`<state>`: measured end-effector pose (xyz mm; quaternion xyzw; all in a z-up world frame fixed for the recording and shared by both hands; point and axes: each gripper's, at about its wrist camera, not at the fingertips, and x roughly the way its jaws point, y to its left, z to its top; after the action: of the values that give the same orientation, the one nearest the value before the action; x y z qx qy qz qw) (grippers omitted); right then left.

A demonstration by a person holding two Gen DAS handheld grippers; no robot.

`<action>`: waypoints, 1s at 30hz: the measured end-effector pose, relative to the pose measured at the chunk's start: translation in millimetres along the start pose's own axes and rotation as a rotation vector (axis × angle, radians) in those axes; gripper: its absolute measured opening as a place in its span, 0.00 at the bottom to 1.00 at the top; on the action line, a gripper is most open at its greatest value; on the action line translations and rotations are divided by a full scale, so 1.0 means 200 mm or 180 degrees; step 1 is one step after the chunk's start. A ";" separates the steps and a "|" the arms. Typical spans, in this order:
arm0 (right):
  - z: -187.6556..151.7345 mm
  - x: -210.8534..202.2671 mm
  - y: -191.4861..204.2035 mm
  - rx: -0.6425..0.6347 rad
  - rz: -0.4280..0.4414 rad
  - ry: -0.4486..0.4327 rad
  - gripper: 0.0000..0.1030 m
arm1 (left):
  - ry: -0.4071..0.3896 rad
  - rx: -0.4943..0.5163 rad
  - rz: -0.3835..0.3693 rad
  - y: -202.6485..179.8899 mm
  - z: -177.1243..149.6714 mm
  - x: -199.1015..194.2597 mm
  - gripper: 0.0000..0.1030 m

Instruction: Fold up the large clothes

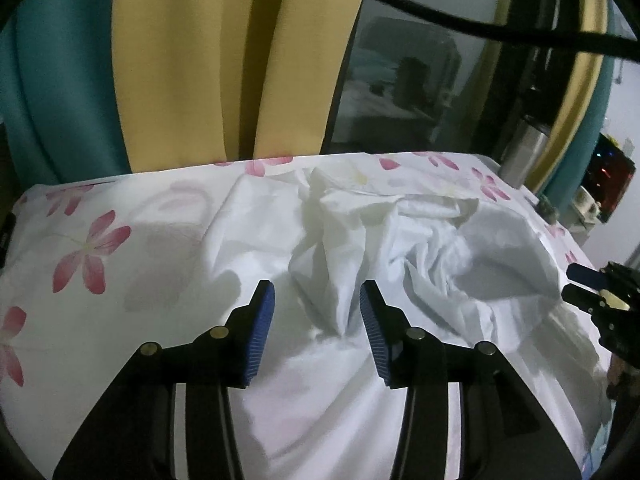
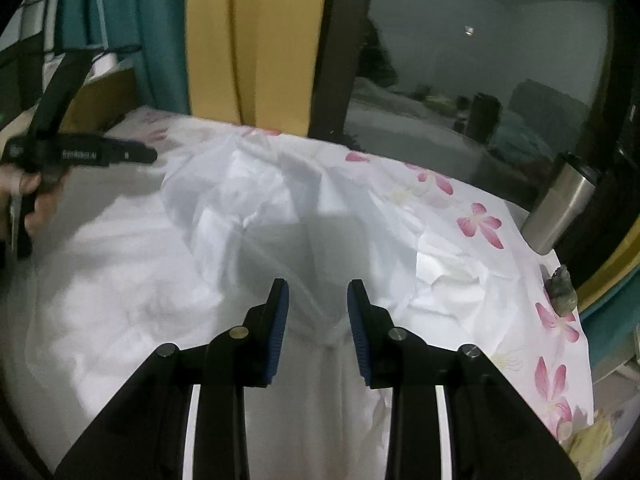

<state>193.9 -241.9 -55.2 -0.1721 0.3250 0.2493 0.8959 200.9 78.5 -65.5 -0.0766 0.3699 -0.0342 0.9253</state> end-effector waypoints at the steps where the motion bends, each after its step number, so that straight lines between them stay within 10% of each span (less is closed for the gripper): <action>1: 0.01 0.02 -0.01 0.0090 -0.0011 0.0012 0.29 | 0.0020 0.0003 0.0017 -0.02 0.01 0.03 0.46; 15: 0.01 0.29 -0.07 0.0528 -0.0156 0.0336 0.31 | 0.0301 0.0109 0.0158 -0.11 0.00 0.28 0.46; 20: -0.01 0.30 -0.01 0.0340 -0.0213 0.0397 0.62 | 0.0353 0.0167 0.0233 -0.11 -0.02 0.30 0.46; 30: -0.05 0.26 0.00 0.0421 -0.0235 0.0439 0.65 | 0.0358 0.0191 0.0259 -0.11 -0.05 0.23 0.46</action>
<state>222.4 -228.9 -96.9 -0.1413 0.3951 0.1817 0.8894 226.1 50.2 -99.9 -0.0316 0.4229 -0.0119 0.9055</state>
